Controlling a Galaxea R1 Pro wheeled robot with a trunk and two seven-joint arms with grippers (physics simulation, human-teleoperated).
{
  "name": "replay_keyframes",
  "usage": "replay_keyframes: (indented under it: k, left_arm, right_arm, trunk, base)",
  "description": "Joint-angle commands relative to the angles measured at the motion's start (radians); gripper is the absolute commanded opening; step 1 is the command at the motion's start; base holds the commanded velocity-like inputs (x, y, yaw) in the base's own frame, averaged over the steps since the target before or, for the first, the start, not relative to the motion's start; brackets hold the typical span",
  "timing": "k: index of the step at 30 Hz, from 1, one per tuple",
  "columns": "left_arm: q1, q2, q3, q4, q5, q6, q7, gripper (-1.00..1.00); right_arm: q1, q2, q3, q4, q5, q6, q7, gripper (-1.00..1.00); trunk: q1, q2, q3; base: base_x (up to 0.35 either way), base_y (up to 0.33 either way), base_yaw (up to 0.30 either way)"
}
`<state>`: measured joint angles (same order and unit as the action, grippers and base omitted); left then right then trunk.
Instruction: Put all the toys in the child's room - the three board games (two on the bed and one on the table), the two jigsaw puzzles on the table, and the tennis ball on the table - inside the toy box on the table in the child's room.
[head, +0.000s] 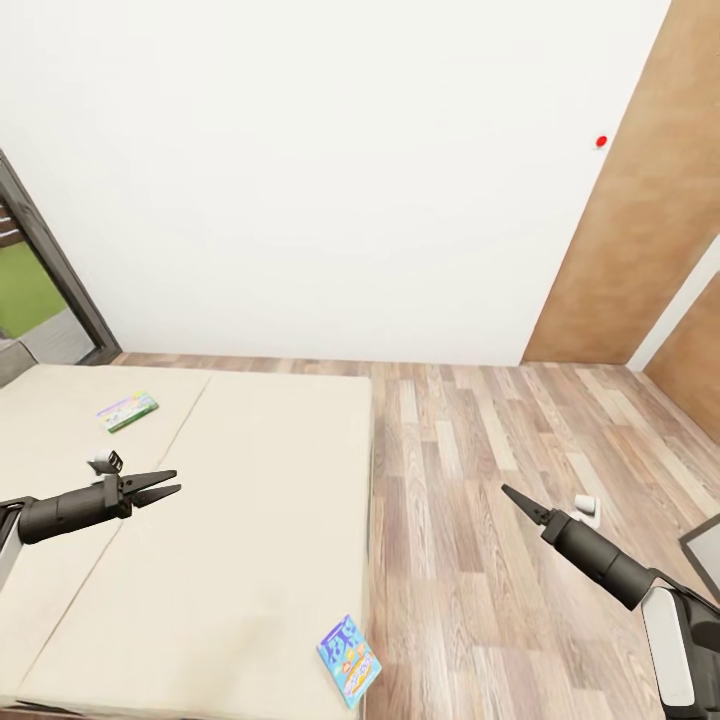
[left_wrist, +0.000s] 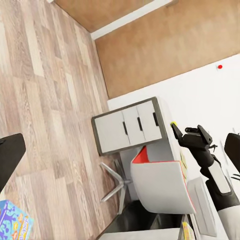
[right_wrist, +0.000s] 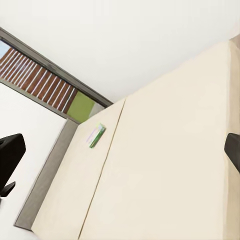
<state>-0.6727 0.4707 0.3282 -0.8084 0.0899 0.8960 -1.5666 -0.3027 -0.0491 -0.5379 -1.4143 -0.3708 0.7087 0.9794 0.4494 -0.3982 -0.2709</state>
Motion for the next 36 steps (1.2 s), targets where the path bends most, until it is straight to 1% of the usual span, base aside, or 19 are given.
replay_keyframes:
  k: [1, 14, 22, 30, 36]
  left_arm:
    - [-0.001, 0.000, 0.000, 0.000, -0.001, 0.011, -0.004, 1.00]
    - [-0.001, 0.000, 0.000, 0.000, -0.001, 0.011, -0.004, 1.00]
    - [-0.001, 0.000, -0.001, 0.000, -0.001, 0.011, -0.004, 1.00]
    - [-0.001, -0.001, -0.001, 0.000, 0.000, 0.011, -0.004, 1.00]
    - [-0.001, -0.001, -0.001, 0.000, -0.001, 0.011, -0.004, 1.00]
  right_arm:
    - [-0.001, 0.000, -0.001, 0.000, -0.004, 0.006, 0.001, 1.00]
    - [-0.001, 0.007, -0.001, 0.000, 0.002, 0.005, 0.000, 1.00]
    - [-0.001, 0.004, -0.001, -0.001, 0.000, 0.005, 0.000, 1.00]
    - [-0.001, 0.009, -0.001, -0.002, 0.004, 0.005, 0.000, 1.00]
    - [-0.001, 0.008, -0.001, -0.001, 0.005, 0.005, 0.000, 1.00]
  trunk:
    - [0.001, -0.002, 0.000]
    - [0.001, -0.002, 0.021]
    - [0.001, -0.002, 0.035]
    - [0.001, -0.002, 0.048]
    - [0.001, -0.002, 0.058]
  base:
    - [0.000, 0.000, 0.000]
    - [0.000, 0.000, 0.000]
    - [0.000, 0.000, 0.000]
    - [0.000, 0.000, 0.000]
    - [0.000, 0.000, 0.000]
